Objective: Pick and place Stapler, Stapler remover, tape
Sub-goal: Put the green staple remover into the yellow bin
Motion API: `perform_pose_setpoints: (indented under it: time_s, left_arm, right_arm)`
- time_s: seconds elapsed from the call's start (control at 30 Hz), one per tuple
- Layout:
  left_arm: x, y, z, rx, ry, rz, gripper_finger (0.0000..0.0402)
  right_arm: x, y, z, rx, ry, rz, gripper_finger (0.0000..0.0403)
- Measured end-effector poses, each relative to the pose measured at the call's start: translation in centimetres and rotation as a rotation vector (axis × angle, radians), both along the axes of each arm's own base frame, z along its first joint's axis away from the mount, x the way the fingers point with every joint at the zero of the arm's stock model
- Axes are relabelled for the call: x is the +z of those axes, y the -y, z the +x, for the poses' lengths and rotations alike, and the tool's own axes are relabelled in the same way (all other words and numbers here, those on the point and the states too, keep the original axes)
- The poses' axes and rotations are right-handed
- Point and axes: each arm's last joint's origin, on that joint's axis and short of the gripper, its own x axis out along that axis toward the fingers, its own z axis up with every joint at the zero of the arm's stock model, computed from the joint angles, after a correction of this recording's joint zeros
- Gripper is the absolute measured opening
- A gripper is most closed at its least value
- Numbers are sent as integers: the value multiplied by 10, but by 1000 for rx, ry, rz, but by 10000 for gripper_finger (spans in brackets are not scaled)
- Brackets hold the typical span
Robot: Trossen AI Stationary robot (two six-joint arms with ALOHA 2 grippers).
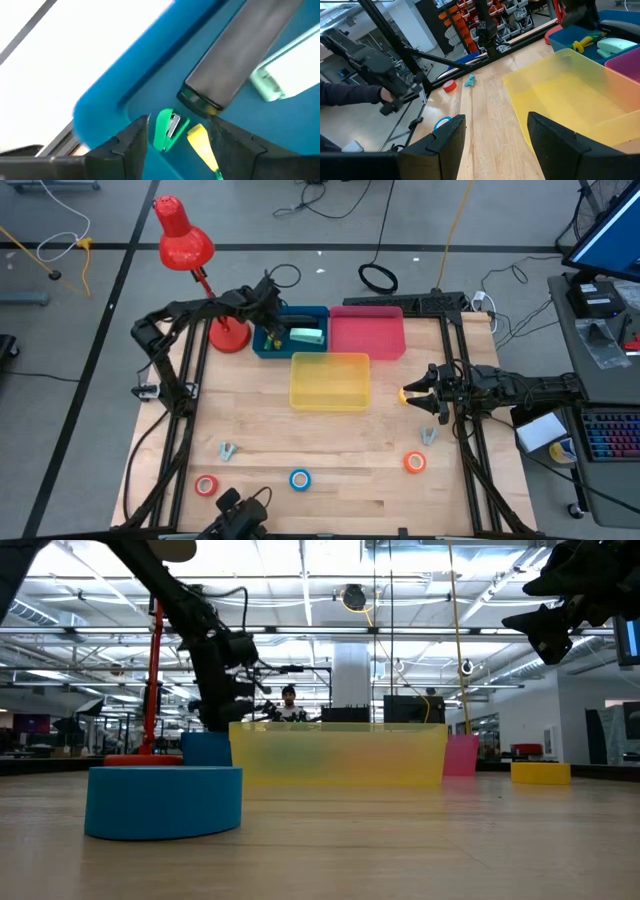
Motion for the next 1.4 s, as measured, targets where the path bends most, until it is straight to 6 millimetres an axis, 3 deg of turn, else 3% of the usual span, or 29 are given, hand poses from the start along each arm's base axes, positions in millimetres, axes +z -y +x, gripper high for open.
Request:
perform_pose_setpoints:
  time_s: [0.2, 0.33, 0.5, 0.87, 1.1, 1.4]
  left_arm:
    - [52, 35, -6, 34, 121, -12, 200]
    - [85, 75, -5, -77, 242, -85, 193]
    - [108, 130, -4, -223, 256, -144, 193]
    - [110, 236, 0, -316, 136, -341, 186]
    - [106, 285, -11, -78, 70, -421, 186]
    - [92, 325, -45, 180, -113, -323, 186]
  right_arm:
    - [0, 0, 0, 0, 0, 0, 208]
    - [0, 0, 0, 0, 0, 0, 208]
    - [0, 0, 0, 0, 0, 0, 208]
    - [0, 0, 0, 3, -1, 1, 208]
    - [0, 0, 0, 3, -1, 0, 208]
    - [0, 0, 0, 3, -1, 0, 208]
